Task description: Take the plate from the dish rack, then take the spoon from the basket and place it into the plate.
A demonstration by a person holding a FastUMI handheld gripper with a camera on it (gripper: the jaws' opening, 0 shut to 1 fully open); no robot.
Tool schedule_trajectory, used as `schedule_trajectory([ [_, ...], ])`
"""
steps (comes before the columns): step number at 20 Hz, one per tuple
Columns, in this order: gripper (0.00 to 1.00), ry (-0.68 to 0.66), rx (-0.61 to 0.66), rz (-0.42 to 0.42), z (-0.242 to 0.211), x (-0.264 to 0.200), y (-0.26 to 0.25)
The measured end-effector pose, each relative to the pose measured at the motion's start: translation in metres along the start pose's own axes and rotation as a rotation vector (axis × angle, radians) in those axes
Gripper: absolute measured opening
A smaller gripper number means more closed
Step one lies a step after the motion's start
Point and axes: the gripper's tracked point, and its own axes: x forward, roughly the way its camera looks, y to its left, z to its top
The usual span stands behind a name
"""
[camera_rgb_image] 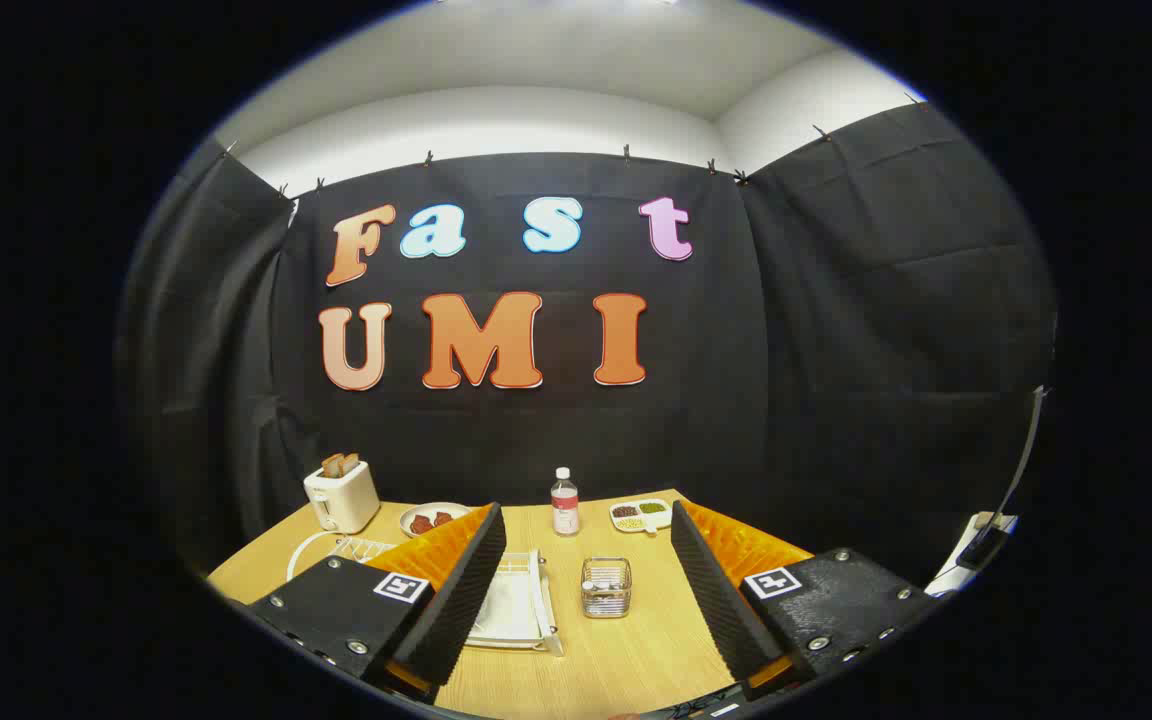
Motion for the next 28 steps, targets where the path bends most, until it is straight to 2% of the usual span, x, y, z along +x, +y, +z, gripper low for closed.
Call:
schedule_trajectory([
  [18, 0.99, 0.052, -0.036, 0.053, -0.014, 0.020, 0.055],
  [24, 0.99, 0.209, -0.028, 0.134, -0.057, 0.059, 0.103],
  [28, 0.99, 0.352, -0.064, 0.175, -0.105, 0.097, 0.132],
])
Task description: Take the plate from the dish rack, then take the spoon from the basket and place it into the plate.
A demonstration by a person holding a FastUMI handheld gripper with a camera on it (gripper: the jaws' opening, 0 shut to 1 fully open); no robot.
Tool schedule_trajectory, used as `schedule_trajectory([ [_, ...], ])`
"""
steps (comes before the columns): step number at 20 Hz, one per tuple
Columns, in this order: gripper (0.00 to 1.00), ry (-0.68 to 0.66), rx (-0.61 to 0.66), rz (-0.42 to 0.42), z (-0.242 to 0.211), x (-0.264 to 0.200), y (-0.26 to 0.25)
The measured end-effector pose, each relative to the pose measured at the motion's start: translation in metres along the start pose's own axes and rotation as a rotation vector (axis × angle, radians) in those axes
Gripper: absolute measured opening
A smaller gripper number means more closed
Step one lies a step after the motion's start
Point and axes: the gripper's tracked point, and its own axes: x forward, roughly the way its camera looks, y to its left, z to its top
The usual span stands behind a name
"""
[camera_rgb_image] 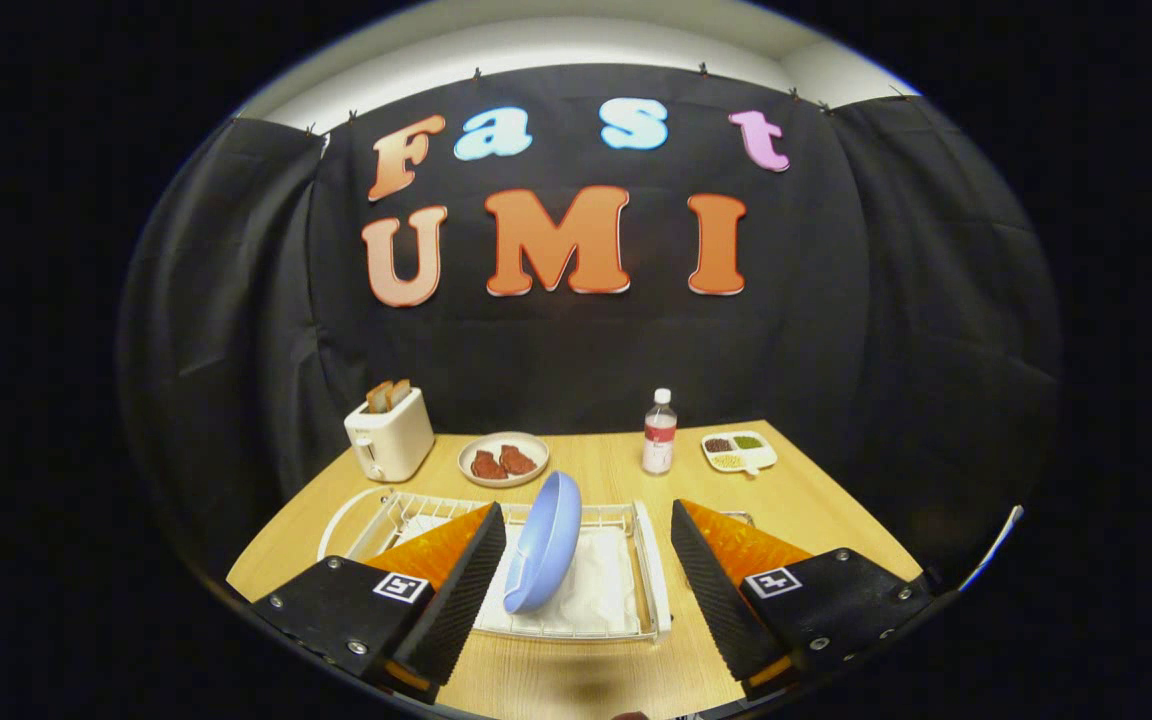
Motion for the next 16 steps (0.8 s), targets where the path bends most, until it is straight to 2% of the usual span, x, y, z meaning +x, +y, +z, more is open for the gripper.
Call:
schedule_trajectory([
  [3, 0.99, 0.123, -0.033, -0.019, -0.029, 0.038, 0.008],
  [8, 0.99, 0.224, -0.057, -0.057, -0.056, 0.085, 0.018],
  [12, 0.99, 0.319, -0.020, -0.063, -0.078, 0.107, 0.026],
  [14, 0.82, 0.344, -0.020, -0.080, -0.085, 0.112, 0.025],
  [16, 0.50, 0.369, -0.018, -0.099, -0.089, 0.113, 0.023],
])
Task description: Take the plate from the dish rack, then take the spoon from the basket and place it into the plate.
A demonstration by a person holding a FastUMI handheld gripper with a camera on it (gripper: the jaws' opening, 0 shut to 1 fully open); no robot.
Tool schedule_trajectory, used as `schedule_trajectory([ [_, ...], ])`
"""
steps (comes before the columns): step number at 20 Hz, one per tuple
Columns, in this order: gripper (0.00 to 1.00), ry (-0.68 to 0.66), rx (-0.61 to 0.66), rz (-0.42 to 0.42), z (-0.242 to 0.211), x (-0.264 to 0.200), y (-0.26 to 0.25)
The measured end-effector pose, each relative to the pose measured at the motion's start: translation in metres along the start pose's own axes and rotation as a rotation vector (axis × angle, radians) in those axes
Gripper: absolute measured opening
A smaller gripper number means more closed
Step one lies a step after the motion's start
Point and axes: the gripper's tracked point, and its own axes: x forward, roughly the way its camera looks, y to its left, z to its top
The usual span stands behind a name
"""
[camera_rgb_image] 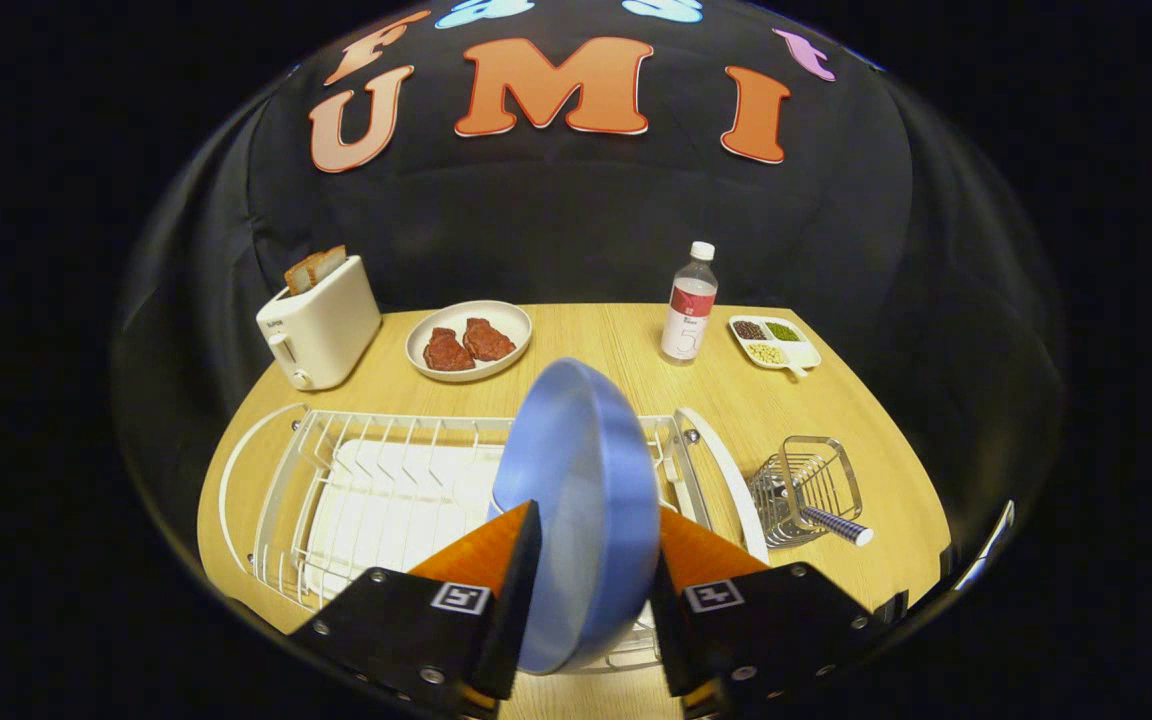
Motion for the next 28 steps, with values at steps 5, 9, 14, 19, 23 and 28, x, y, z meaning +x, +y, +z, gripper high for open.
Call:
schedule_trajectory([
  [5, 0.25, 0.000, 0.073, -0.046, 0.011, -0.003, -0.007],
  [9, 0.24, -0.067, -0.015, -0.095, 0.032, -0.011, -0.013],
  [14, 0.24, -0.122, -0.006, -0.078, 0.051, -0.031, -0.017],
  [19, 0.24, -0.141, 0.078, -0.009, 0.047, -0.065, -0.033],
  [23, 0.24, -0.147, 0.176, 0.063, 0.029, -0.096, -0.052],
  [28, 0.24, -0.097, 0.371, 0.197, -0.024, -0.130, -0.064],
])
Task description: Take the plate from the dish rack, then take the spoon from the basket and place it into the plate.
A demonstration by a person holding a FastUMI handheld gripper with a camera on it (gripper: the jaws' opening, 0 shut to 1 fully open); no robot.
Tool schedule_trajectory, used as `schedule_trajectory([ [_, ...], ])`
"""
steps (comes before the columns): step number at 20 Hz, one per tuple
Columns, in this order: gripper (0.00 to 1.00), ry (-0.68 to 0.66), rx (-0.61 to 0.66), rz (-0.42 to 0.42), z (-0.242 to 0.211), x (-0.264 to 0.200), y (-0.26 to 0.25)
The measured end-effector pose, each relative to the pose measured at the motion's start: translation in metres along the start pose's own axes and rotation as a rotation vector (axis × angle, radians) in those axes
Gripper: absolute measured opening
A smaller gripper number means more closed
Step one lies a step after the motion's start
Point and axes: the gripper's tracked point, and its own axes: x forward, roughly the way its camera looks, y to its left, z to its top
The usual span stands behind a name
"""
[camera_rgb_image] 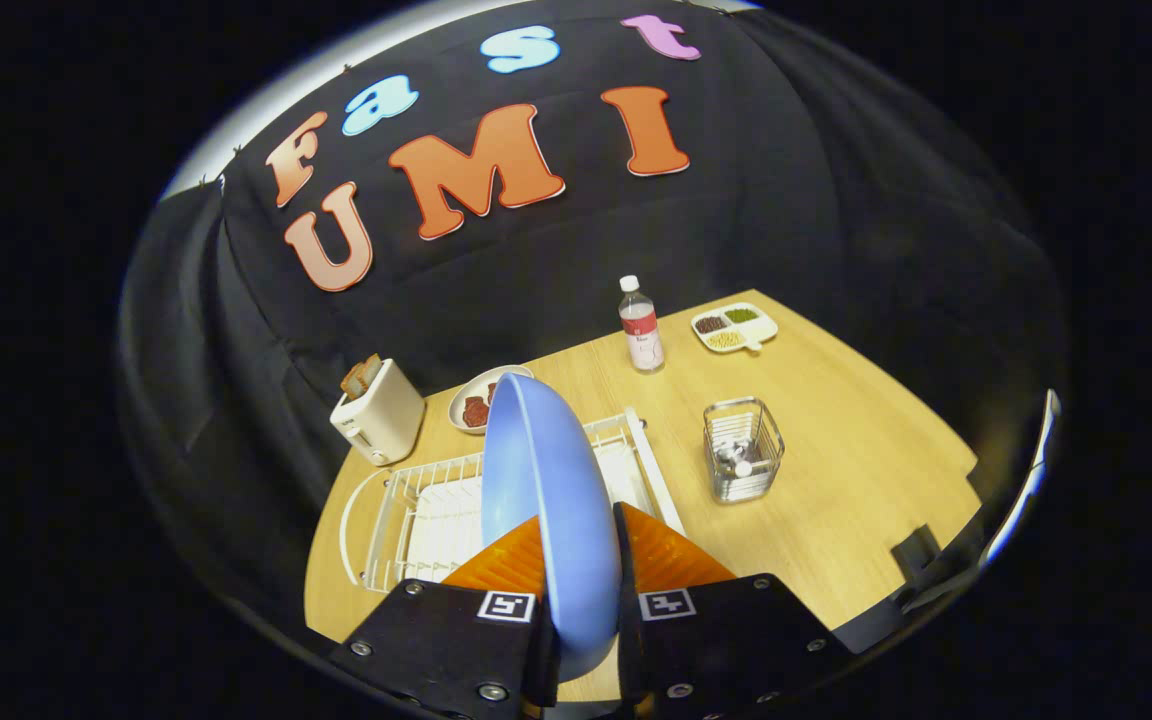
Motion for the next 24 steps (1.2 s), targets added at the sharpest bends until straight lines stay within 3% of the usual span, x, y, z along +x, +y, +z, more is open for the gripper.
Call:
schedule_trajectory([
  [7, 0.23, 0.094, 0.206, 0.082, -0.081, -0.035, -0.034],
  [14, 0.23, 0.217, 0.398, 0.182, -0.158, -0.017, -0.041],
  [19, 0.24, 0.318, 0.429, 0.192, -0.207, 0.002, -0.040],
  [24, 0.24, 0.367, 0.455, 0.189, -0.220, 0.021, -0.038],
])
